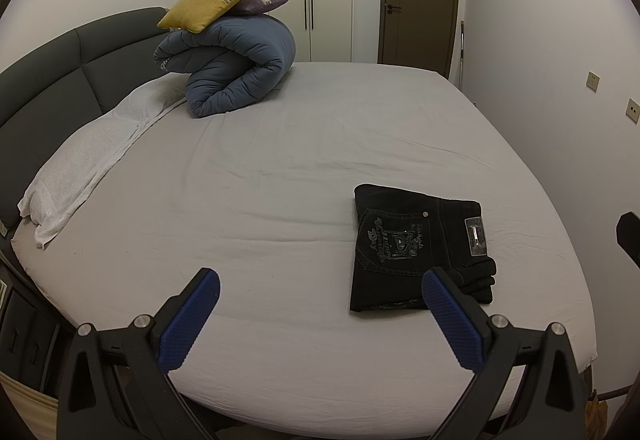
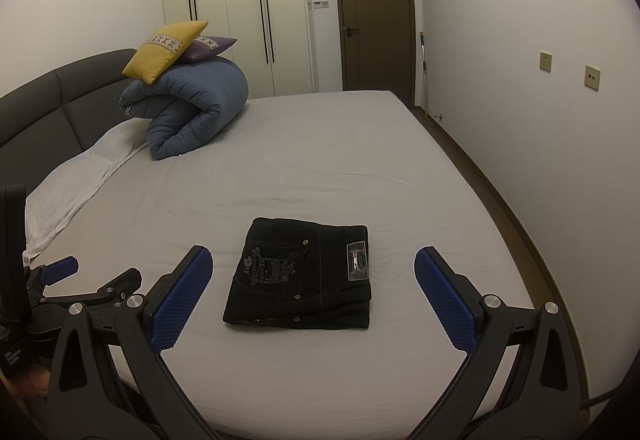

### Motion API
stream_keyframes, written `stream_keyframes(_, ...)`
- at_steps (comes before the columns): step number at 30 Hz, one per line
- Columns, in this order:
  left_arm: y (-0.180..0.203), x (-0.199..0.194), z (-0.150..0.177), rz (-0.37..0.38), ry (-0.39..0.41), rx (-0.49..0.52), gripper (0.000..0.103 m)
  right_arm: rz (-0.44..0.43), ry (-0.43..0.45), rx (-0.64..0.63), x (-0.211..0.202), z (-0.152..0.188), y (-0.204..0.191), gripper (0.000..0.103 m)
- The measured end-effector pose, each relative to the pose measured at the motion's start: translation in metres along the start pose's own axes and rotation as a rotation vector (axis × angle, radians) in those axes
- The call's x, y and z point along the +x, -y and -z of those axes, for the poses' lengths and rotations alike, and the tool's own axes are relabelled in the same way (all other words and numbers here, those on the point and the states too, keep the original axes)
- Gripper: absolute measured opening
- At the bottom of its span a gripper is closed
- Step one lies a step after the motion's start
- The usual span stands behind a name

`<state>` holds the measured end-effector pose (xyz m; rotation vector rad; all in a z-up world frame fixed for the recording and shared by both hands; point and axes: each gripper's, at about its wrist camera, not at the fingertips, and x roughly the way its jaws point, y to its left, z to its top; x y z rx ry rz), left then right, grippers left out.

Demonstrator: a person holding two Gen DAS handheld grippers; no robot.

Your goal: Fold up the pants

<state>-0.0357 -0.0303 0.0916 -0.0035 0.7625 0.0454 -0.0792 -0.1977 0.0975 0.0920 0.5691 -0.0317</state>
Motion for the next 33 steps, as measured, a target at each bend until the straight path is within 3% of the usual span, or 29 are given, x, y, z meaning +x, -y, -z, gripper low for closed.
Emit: stream_keyframes(33, -0.007, 0.003, 0.006, 0.0, -0.008, -0.001, 0.103, -0.014, -0.014, -0.006, -0.001, 0.008, 0.003, 0.103)
